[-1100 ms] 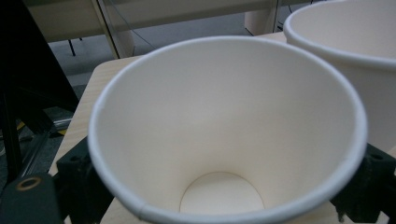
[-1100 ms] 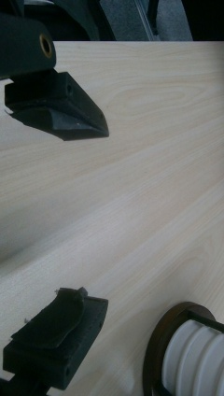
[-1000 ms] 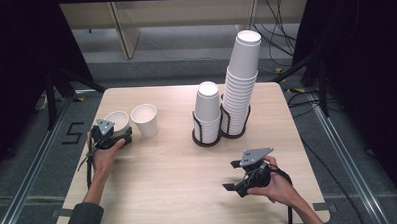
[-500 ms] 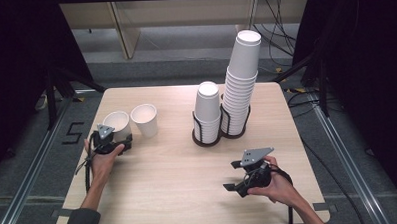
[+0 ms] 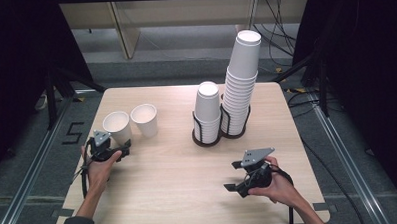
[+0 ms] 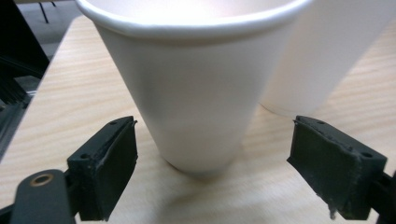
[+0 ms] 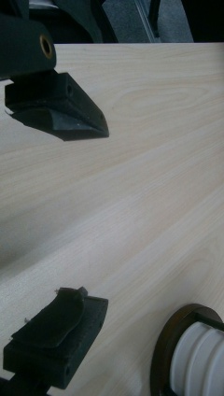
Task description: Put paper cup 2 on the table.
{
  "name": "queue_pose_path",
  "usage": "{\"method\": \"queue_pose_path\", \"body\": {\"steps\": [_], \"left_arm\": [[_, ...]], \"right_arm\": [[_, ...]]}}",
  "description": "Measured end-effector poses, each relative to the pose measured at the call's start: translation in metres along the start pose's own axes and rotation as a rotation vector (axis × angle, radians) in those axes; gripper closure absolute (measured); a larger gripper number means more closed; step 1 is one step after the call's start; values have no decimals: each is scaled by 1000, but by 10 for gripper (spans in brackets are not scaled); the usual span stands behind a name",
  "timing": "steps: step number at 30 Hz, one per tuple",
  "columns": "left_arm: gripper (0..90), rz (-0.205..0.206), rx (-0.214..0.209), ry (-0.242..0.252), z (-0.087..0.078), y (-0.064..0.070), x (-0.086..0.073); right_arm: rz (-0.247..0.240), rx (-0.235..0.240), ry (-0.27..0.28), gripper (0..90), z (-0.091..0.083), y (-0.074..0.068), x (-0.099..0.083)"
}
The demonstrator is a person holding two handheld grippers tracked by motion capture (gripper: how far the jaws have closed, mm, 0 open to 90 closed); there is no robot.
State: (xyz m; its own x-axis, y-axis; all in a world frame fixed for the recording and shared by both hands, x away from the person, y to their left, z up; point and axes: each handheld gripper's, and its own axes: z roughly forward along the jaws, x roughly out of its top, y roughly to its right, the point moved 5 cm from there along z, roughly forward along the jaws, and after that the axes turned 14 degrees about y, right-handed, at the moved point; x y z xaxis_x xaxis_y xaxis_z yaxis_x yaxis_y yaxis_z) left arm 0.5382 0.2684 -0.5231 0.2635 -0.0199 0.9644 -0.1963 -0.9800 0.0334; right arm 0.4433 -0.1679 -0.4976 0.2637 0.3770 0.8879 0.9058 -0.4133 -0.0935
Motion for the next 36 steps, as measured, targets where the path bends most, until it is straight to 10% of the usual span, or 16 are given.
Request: {"method": "queue_pose_path", "body": {"steps": [12,36], "left_arm": [[145,-3,-25,-12,-32,25,-6],[145,-2,-264,41,-81,117,-10]], "right_arm": [[10,5,-6,164,-1,0,-1],[11,-5,-5,159,3,-6,-5]]}}
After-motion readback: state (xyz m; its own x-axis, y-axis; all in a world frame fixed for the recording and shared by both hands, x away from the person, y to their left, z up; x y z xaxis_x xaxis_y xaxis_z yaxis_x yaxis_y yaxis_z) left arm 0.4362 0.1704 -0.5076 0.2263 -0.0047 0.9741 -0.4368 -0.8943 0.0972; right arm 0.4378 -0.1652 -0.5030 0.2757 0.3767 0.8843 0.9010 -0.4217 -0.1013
